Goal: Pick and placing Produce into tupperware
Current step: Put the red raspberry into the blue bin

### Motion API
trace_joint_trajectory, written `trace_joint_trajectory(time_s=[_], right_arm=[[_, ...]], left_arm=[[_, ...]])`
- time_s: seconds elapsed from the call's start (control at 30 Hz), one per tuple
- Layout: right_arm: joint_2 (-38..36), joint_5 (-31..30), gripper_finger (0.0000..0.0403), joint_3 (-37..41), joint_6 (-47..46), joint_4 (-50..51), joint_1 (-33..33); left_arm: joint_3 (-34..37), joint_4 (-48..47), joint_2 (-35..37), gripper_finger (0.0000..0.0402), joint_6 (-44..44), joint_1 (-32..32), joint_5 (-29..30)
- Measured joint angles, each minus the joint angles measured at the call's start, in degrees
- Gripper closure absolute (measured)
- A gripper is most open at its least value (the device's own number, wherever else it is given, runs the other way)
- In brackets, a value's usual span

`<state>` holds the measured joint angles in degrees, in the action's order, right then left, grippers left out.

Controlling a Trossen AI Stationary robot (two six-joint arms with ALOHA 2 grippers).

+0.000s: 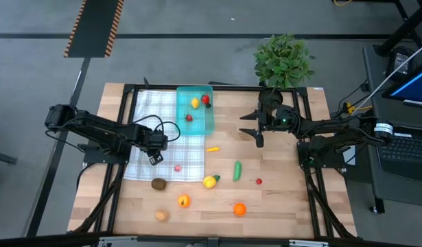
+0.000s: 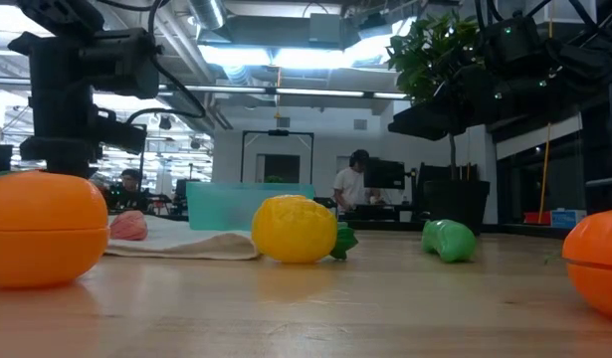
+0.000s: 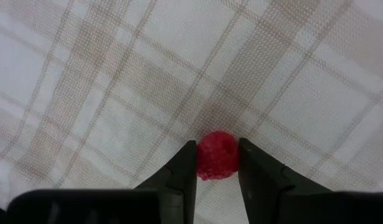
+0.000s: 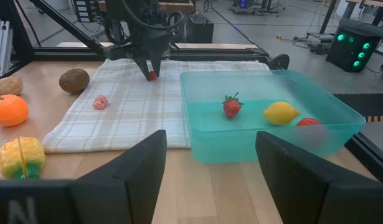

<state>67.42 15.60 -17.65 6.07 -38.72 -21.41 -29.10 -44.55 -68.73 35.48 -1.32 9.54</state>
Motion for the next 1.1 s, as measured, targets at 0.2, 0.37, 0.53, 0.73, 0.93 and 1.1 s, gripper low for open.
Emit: trace_joint_trajectory(time_s=[0.2,0.37,0.53,0.73,0.93,1.1], right_arm=[[0.0,0.02,0.0153,0.0,0.0,0.09,0.0],[0.0,0.03,0.0153,0.0,0.0,0.71,-0.02],[0.02,0.04,0.0153,0.0,0.05,1.53,-0.01],[0.02,0.05,0.0153,0.0,0.13,1.51,-0.02],[0.02,0.07,0.0153,0.0,0.14,1.51,-0.02],[0.02,0.09,0.0153,0.0,0.15,1.55,0.0]], left_arm=[[0.0,0.02,3.38,0.0317,-0.02,0.01,-0.02],[0.0,0.15,8.64,0.0318,-1.22,0.0,0.03],[0.0,0.41,15.54,0.0318,-1.6,-0.53,3.93],[0.0,6.22,24.08,0.0318,-5.79,-4.02,10.24],[0.81,16.24,30.19,0.0318,-12.68,-7.92,14.87],[6.37,28.44,33.18,0.0318,-18.1,-9.52,15.44]])
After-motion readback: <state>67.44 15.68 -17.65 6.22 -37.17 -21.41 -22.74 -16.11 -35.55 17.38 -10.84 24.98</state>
